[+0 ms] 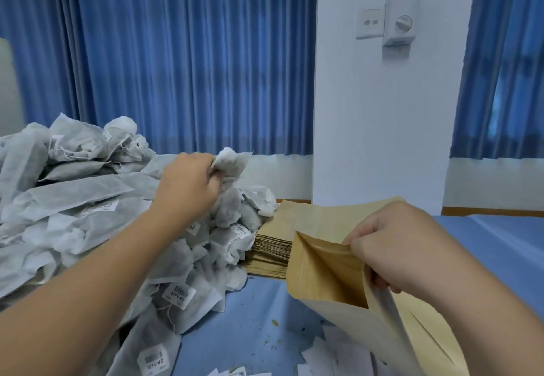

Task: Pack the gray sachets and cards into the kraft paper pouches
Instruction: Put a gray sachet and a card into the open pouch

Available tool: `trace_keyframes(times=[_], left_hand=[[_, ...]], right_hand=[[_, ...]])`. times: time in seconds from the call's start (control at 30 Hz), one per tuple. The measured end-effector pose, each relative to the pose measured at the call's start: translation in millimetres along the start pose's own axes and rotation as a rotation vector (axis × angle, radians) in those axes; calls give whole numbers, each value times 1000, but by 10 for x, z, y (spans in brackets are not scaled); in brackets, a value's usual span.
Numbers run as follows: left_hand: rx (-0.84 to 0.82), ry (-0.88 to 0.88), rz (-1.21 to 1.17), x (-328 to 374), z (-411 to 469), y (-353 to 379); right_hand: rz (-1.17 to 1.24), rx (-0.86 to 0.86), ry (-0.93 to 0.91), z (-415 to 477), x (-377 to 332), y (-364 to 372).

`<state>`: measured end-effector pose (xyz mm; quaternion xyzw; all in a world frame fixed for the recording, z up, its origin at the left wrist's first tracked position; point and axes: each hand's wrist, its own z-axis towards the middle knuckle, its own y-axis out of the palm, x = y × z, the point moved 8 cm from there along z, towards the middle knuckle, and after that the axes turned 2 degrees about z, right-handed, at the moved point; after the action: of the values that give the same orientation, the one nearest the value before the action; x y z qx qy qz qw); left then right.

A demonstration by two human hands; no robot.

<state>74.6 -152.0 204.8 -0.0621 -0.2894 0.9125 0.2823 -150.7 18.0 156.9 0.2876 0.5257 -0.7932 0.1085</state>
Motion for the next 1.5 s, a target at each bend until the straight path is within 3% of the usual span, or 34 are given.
trace_keyframes(times=[0.1, 0.2, 0.37, 0.67, 0.73, 0.83, 0.93, 1.07, 1.23, 1.5], left_hand=[[120, -100, -408, 282, -313, -323], [112, -119, -657, 651, -630, -490], [-260, 13, -753, 1137, -844, -299], [-613, 392, -433, 1541, -1046, -177], [-613, 437, -372, 1623, -1086, -151], [-470, 469, -235, 1674, -1038, -161], [-452, 434, -144, 1631, -989, -147], [-600, 287, -426, 1442, -947, -266], [-741, 235, -166, 1198, -984, -270], [-844, 194, -206, 1254, -1074, -159]], right_hand=[[-1, 2, -8, -4, -16, -15], [12, 8, -5, -17, -11, -29], [-4, 25, 2, -24, -5, -63], [-45, -2, -7, 5, 0, -4], [-67, -12, -29, -6, -29, 20], [-69, -33, -53, -29, -80, 58], [-59, -51, -66, -51, -124, 92], [-47, -32, -50, -55, -117, 78], [-33, -25, -39, -45, -97, 88], [-48, -31, -59, -66, -176, 195]])
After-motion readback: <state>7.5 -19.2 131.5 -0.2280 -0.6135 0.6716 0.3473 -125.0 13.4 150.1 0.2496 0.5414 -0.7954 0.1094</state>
